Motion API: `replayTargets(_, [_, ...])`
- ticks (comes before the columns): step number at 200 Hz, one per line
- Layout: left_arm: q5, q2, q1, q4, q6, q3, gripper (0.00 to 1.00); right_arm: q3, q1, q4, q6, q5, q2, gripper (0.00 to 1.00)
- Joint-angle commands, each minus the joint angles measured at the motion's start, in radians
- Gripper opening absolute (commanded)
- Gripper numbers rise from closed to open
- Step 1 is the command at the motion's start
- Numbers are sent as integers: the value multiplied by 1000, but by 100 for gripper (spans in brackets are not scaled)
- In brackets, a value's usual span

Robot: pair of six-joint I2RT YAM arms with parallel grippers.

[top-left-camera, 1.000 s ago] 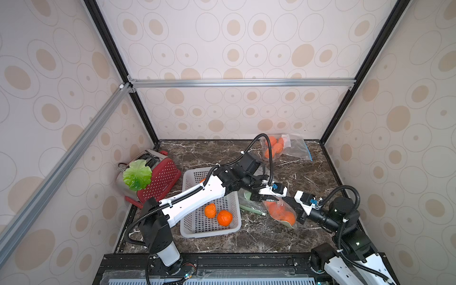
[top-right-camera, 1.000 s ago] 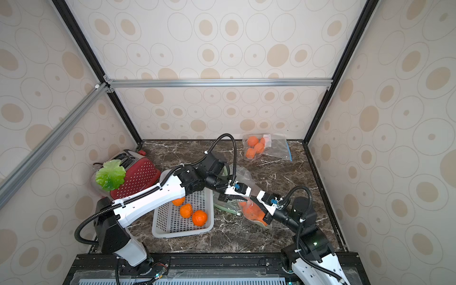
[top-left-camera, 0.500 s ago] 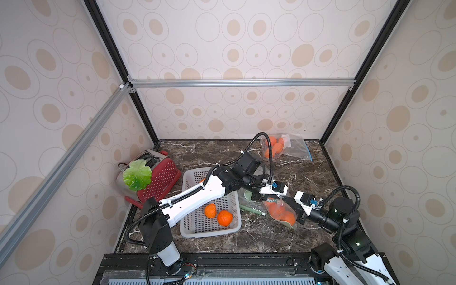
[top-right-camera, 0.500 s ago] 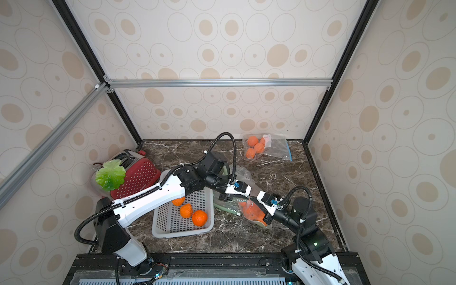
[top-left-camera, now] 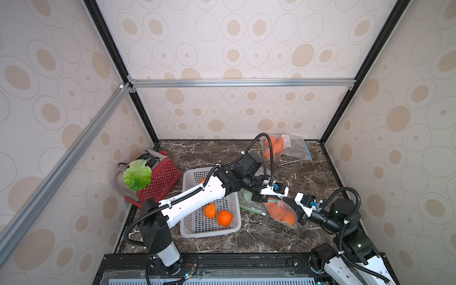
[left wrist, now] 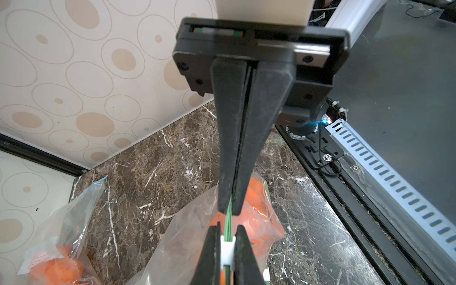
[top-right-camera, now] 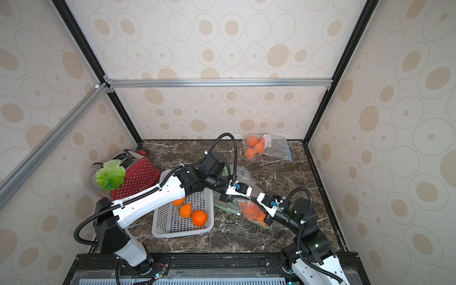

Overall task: Open the zip-top bag and take out the orange
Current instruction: Unzip the zipper on the zipper food storage bag.

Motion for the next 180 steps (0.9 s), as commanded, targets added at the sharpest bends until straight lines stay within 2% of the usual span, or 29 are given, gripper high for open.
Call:
replayTargets(1, [-48, -46, 5, -18, 35, 25, 4, 43, -1, -48, -20, 8, -40, 0])
replayTargets(95, [-144, 24, 5, -72, 80, 132, 2, 159, 0, -363, -106, 191, -258, 0])
replayTargets(144, [-184, 55, 5, -114, 97, 176, 2, 201, 1, -417, -131, 222, -293, 0])
replayTargets(180, [-269, 74, 5, -122, 116, 184, 1, 228, 1, -423, -130, 245, -305, 0])
